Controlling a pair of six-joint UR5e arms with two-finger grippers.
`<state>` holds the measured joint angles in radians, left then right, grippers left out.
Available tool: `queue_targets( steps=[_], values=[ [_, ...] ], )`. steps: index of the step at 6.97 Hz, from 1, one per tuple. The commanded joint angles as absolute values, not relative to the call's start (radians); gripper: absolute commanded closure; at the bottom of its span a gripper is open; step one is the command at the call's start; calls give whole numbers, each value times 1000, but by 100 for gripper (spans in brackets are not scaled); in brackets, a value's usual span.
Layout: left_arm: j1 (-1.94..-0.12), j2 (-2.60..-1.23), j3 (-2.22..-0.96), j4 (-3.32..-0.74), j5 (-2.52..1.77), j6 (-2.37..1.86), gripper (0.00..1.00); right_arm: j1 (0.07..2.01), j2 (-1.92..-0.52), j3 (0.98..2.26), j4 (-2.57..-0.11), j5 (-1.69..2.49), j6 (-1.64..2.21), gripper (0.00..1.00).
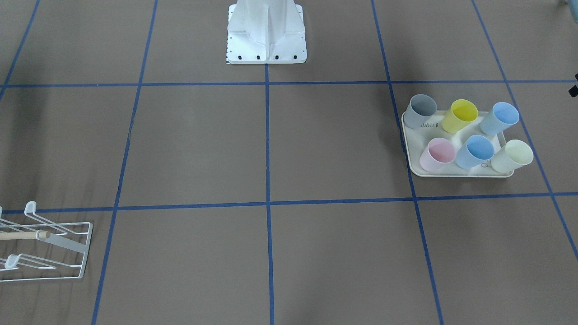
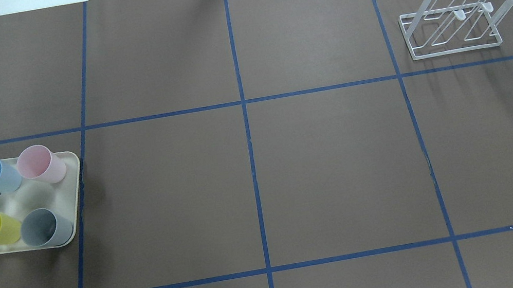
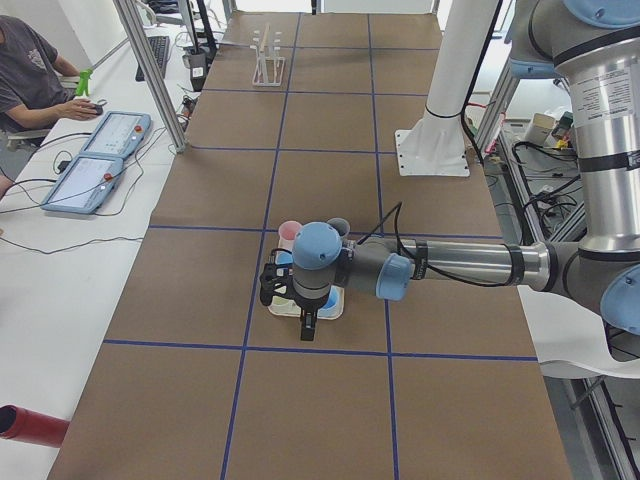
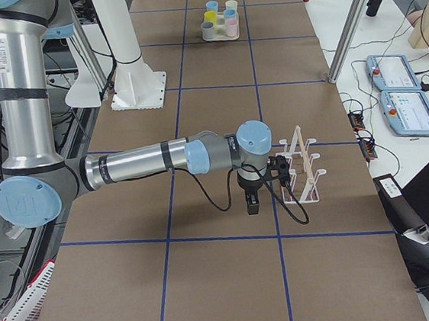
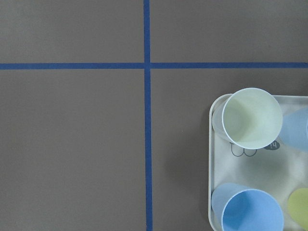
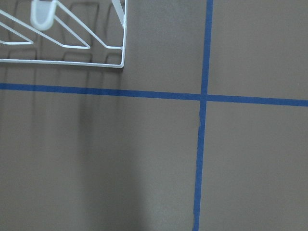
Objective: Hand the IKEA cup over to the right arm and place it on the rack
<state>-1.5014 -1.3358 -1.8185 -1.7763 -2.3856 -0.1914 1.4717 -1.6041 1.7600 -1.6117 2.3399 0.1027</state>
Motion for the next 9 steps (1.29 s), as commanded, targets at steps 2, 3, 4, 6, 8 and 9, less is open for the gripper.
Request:
queue_targets(
  steps=[2,3,4,6,8,9],
  values=[
    [-1491,-1331,-1812,-1779,-2390,-236,0,1468,-1603,1766,-1608,2385,120,0],
    [-1441,-1333,-1812,-1793,-2387,-268,0,1467,-1605,1763,-1606,2391,117,0],
    [-1416,-1332,-1809,-1811,-2384,-265,0,1465,-1605,1766,-1603,2391,112,0],
    [-1326,-1345,-1784,-1816,-2382,-267,0,1436,-1629,1752,-1487,2391,118,0],
    [-1264,-1367,-1723,-1854,-2381,-264,0,1408,-1629,1749,-1477,2387,117,0],
    [-1258,-1371,-1662,-1935,-2381,-268,0,1402,-1629,1743,-1477,2385,118,0]
  ],
)
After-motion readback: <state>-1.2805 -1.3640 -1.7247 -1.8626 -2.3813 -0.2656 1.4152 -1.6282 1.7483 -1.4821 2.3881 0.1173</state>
